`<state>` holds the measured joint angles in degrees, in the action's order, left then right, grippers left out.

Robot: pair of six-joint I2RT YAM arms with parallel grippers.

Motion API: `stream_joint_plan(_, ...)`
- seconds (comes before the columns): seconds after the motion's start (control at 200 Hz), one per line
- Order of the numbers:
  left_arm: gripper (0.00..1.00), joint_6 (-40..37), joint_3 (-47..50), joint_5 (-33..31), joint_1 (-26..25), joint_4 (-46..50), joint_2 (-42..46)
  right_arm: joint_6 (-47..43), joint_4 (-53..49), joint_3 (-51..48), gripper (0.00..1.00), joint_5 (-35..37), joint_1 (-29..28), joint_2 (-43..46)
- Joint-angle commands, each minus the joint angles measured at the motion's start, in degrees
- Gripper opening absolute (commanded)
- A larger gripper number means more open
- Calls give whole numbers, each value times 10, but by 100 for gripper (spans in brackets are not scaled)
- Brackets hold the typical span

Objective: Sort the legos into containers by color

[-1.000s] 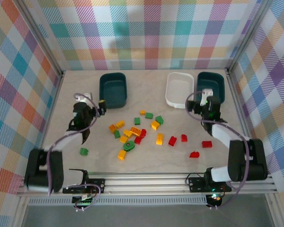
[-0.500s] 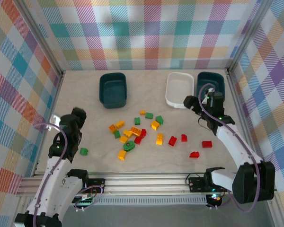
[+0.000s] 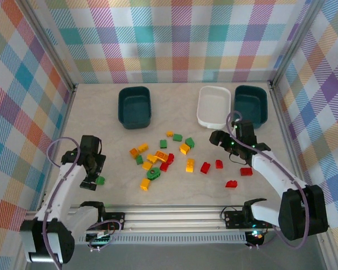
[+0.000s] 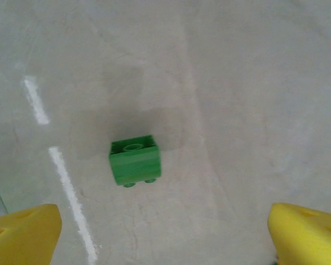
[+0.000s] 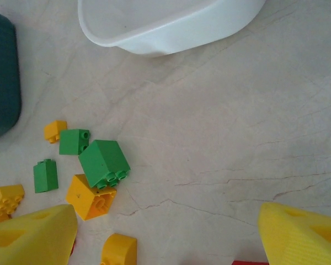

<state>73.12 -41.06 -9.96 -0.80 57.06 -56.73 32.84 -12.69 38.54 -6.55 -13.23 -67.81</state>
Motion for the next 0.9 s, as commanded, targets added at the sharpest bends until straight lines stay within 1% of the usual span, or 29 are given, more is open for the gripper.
stream_joint_plan(0.0,91,0,1,36,25,17,-21,13,22,-3,85,0,-9,-1)
stream_joint_plan(0.075,89,1,1,27,34,8,-35,16,28,-3,84,-3,-10,-5)
stream_joint_plan(0.135,87,-7,7,39,46,-15,-47,17,27,-4,84,-4,-11,-8)
stream_joint_plan(0.215,80,-10,16,63,62,-44,-73,18,29,-5,84,-5,-12,-5)
stream_joint_plan(0.32,76,-17,21,68,70,-69,-104,20,33,-9,83,0,-13,1)
stream_joint_plan(0.455,74,-31,23,52,84,-78,-121,20,35,-10,83,-1,-15,3)
stream_joint_plan(0.6,73,-31,44,67,92,-101,-129,21,36,-10,82,0,-17,2)
stream_joint_plan(0.77,69,-33,63,84,93,-126,-147,21,37,-12,82,2,-19,5)
stream_joint_plan(0.895,65,-37,65,62,94,-118,-141,21,39,-11,81,2,-19,5)
